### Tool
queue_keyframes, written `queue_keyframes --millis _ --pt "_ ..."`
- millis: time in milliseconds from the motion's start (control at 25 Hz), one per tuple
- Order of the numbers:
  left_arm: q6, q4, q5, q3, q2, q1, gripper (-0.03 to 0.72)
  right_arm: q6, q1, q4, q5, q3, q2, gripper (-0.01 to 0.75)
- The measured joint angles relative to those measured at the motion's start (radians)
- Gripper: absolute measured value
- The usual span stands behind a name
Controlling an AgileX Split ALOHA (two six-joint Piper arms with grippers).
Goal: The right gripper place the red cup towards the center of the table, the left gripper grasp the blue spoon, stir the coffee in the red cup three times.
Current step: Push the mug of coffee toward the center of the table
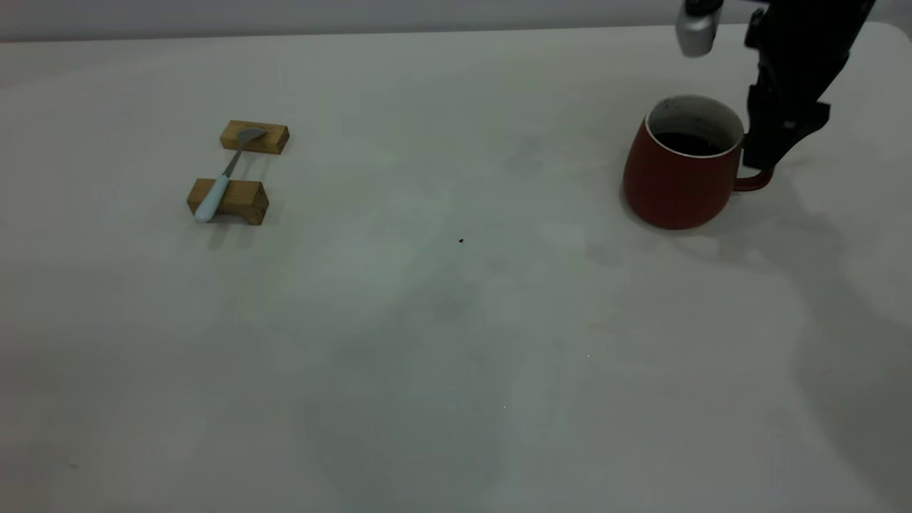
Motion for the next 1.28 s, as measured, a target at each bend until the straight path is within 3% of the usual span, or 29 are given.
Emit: queue_keyframes --millis 240,600,800,1280 --pt "0.000 0.000 0.001 0.000 0.000 0.000 0.411 -0.002 0.015 -0.001 -0.022 -0.001 0.019 0.571" --pt "0.000 0.000 0.001 0.000 0.000 0.000 0.411 -0.002 0.040 0.009 -0.042 -0.001 0.019 0.173" --pt "0.000 0.000 0.001 0.000 0.000 0.000 0.411 -0.002 0.093 0.008 -0.069 -0.002 0.019 0.173" --pt "0.000 0.000 0.001 0.000 0.000 0.000 0.411 0.143 0.302 0.014 -0.111 -0.011 0.026 0.173"
